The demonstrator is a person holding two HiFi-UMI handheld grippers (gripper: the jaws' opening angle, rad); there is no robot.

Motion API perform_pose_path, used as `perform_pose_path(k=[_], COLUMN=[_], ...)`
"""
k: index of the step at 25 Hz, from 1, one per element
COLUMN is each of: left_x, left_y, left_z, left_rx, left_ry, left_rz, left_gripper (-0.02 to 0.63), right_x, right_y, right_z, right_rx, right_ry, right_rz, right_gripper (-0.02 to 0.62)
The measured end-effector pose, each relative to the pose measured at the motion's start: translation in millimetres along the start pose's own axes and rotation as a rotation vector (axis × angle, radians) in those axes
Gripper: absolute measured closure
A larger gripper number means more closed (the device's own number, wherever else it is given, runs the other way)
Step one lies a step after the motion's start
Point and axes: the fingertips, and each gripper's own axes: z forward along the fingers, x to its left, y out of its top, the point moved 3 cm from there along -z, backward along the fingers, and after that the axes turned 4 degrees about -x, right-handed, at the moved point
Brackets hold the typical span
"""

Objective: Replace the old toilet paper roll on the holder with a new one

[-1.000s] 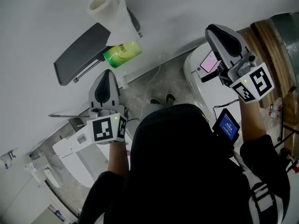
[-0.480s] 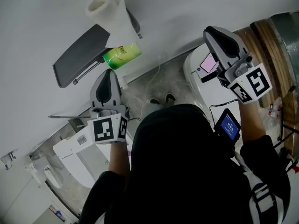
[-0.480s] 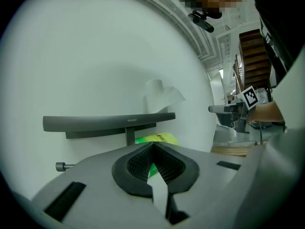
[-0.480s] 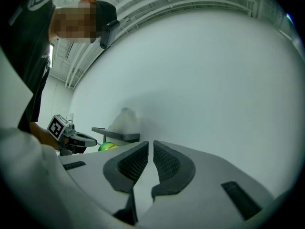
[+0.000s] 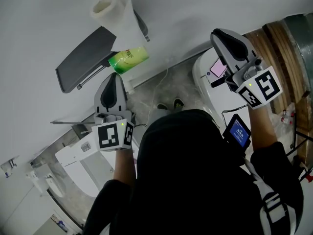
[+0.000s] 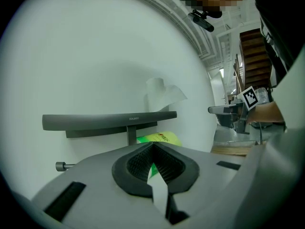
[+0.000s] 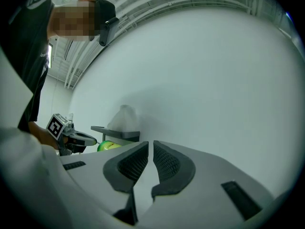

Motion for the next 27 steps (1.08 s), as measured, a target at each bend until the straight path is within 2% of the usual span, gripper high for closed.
perform_pose_path(k=[27], left_x=[4.5], left_y=[-2.4], left_z=[9.6], left_rx=[-0.003], left_ry=[-0.006], left_rz=[-0.002], left_gripper=[0.592], right_x=[0.2], right_y=[-5.7], right_z=[10.8], right_rx=[0.022], right_ry=[0.016], right_rz=[-0.021], right_gripper=[0.551])
